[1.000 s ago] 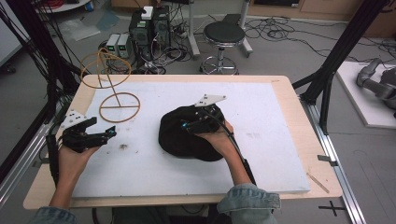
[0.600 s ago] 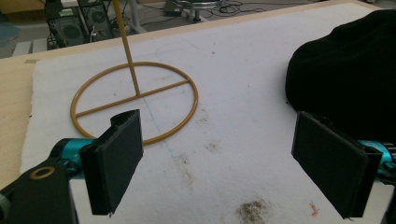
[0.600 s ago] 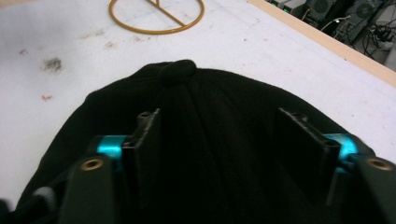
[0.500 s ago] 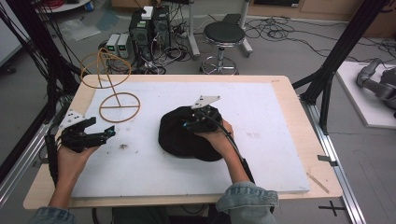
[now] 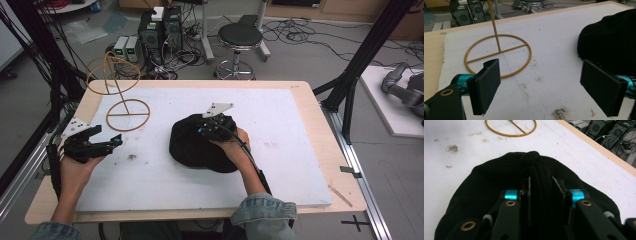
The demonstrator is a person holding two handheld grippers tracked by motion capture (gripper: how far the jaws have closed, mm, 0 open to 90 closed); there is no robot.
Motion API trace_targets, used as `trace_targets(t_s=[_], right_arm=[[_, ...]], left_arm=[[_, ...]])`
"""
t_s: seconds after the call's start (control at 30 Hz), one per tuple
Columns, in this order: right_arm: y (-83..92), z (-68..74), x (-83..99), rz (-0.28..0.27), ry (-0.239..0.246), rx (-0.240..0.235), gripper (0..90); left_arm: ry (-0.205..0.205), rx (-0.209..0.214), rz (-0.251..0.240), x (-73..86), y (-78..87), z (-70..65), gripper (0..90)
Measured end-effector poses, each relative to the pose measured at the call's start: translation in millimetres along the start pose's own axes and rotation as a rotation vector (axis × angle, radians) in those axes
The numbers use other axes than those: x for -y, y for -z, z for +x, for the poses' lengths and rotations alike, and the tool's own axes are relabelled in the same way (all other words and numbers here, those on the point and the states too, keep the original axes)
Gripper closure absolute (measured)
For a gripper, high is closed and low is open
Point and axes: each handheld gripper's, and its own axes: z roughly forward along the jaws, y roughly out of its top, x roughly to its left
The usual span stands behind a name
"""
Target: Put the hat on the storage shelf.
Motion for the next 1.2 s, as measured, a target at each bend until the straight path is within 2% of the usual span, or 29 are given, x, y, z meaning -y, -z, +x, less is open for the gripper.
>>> trace_targets(t_s=[0.27,0.53,0.6,0.63,0.73,0.77,1.2], right_arm=[[4.2,-3.4,-1.6,-0.020,-0.028,-0.015,80.0],[13.8,-5.7,-8.9,-0.062,-0.040,0.027,81.8],[16.2,-7.2,-11.0,-0.073,-0.036,0.052,82.0],[18.7,-9.6,-11.6,-0.099,-0.048,0.070,82.4],[21.2,-12.4,-11.9,-0.122,-0.057,0.087,82.7],[25.7,-16.0,-12.7,-0.153,-0.085,0.100,82.9],[38.8,-26.1,-33.6,-0.261,-0.120,0.133,83.3]], left_arm=[[0.005,-0.003,-0.005,-0.6,2.0,2.2,17.1],[0.005,-0.004,-0.008,-0.4,4.9,3.6,17.1],[0.008,-0.005,-0.010,-0.1,5.5,3.7,17.2],[0.009,-0.004,-0.011,-0.1,6.1,3.9,17.1],[0.014,-0.006,-0.015,0.1,8.0,5.7,17.4],[0.018,-0.008,-0.018,0.3,8.8,6.4,17.3],[0.023,-0.010,-0.019,1.6,13.6,8.6,17.4]])
